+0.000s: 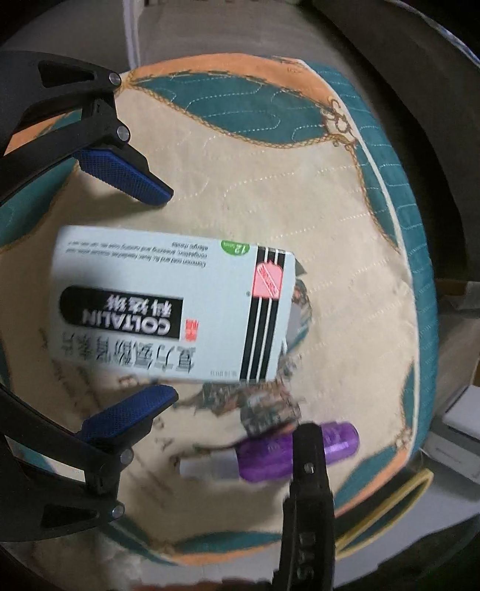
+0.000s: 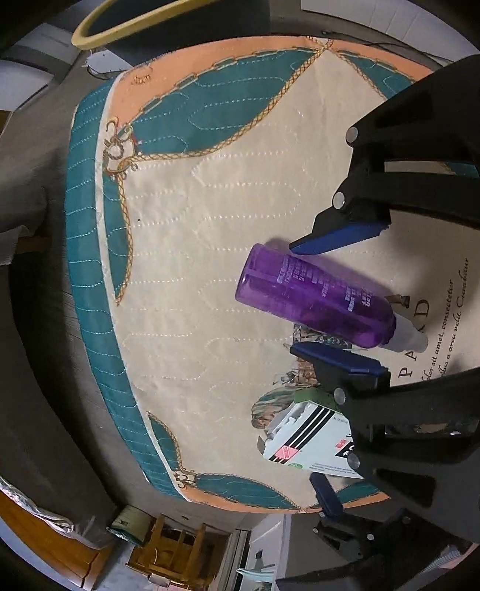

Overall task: Collect trash
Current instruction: 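Grasp the Coltalin medicine box with the left tool while the right tool grasps the purple bottle, then carry the box and bottle over the bin and open both tools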

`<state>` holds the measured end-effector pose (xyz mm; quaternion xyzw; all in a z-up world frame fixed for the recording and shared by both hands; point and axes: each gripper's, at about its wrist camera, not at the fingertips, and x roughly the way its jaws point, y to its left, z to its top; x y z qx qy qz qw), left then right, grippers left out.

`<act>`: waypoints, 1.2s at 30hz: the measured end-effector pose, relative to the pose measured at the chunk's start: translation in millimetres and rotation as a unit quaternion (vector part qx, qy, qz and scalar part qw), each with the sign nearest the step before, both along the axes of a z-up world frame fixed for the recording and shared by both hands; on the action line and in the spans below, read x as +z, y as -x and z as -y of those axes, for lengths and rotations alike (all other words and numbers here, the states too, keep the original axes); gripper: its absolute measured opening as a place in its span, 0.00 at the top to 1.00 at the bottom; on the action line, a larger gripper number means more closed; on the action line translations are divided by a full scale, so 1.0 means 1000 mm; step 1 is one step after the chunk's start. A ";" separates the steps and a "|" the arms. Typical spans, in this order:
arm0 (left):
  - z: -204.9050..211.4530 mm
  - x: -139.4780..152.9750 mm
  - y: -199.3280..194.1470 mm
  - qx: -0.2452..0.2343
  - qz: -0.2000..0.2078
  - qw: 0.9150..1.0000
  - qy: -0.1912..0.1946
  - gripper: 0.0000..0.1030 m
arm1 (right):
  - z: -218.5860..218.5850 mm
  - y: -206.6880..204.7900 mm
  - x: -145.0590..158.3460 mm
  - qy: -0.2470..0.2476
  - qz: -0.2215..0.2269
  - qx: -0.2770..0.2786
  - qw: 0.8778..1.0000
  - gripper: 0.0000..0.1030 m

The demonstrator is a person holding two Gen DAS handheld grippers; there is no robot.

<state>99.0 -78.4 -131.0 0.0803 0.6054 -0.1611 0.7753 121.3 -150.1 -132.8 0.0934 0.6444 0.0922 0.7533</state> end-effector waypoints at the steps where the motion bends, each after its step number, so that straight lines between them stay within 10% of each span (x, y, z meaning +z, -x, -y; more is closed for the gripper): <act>1: 0.001 -0.001 -0.001 -0.001 0.003 1.000 -0.005 0.07 | 0.001 0.000 0.000 0.003 0.002 0.003 1.000 0.58; 5: 0.006 0.007 -0.006 -0.006 0.024 1.000 0.005 0.31 | 0.000 0.000 0.006 -0.003 0.009 0.010 1.000 0.64; 36: 0.001 0.112 -0.002 0.028 0.187 0.980 0.059 0.31 | 0.046 0.015 0.134 0.020 0.231 0.056 0.971 0.69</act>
